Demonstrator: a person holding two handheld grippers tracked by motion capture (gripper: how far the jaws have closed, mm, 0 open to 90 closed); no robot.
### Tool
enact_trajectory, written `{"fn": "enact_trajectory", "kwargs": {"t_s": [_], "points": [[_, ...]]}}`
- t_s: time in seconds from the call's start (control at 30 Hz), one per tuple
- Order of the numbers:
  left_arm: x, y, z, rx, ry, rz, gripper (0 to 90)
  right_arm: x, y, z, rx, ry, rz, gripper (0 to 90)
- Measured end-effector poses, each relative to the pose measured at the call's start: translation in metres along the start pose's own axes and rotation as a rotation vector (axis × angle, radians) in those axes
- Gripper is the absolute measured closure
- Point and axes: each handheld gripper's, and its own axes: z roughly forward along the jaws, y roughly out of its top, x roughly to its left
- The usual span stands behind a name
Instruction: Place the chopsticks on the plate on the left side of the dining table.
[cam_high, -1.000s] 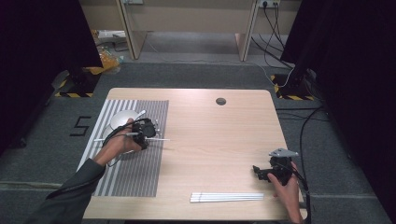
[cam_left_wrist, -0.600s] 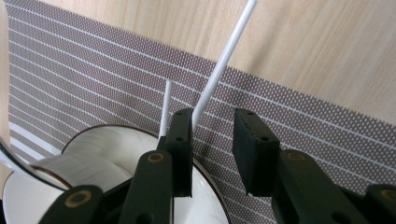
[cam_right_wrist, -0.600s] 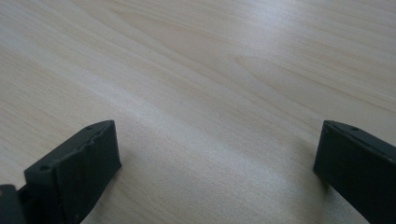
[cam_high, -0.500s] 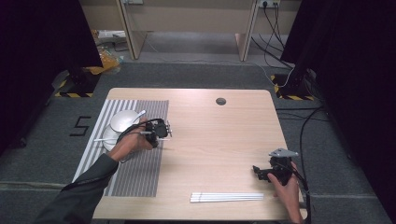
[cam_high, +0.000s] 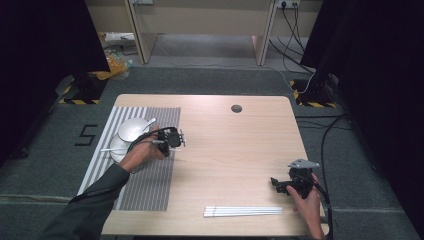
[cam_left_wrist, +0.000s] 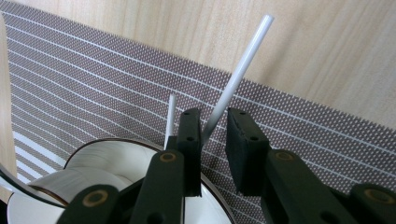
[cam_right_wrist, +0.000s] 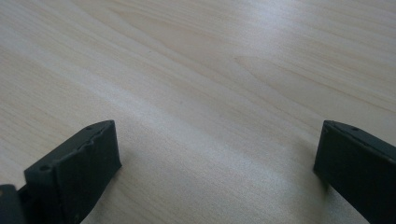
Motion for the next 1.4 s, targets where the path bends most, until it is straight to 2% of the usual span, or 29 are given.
{"fn": "enact_trajectory", "kwargs": {"t_s": [0.13, 0.3, 0.37, 0.67, 0.83, 0.9, 1.4], "points": [[0.000, 0.003, -0.002, 0.010, -0.003, 0.005, 77.6, 0.000, 0.000, 0.000, 0.000, 0.000, 0.000, 0.3], [-0.002, 0.005, -0.001, 0.013, 0.015, 0.026, 79.8, 0.000, 0.000, 0.000, 0.000, 0.000, 0.000, 0.3], [-0.001, 0.006, -0.001, 0.004, 0.019, 0.022, 80.8, 0.000, 0.000, 0.000, 0.000, 0.000, 0.000, 0.3], [0.000, 0.007, 0.001, 0.011, 0.016, 0.033, 81.2, 0.000, 0.000, 0.000, 0.000, 0.000, 0.000, 0.3], [0.003, 0.006, 0.004, 0.034, -0.009, 0.025, 81.9, 0.000, 0.000, 0.000, 0.000, 0.000, 0.000, 0.3], [0.003, 0.006, 0.006, 0.027, 0.002, 0.029, 82.1, 0.000, 0.000, 0.000, 0.000, 0.000, -0.001, 0.3], [0.003, 0.006, 0.010, 0.065, -0.007, 0.030, 82.0, 0.000, 0.000, 0.000, 0.000, 0.000, 0.000, 0.3]]}}
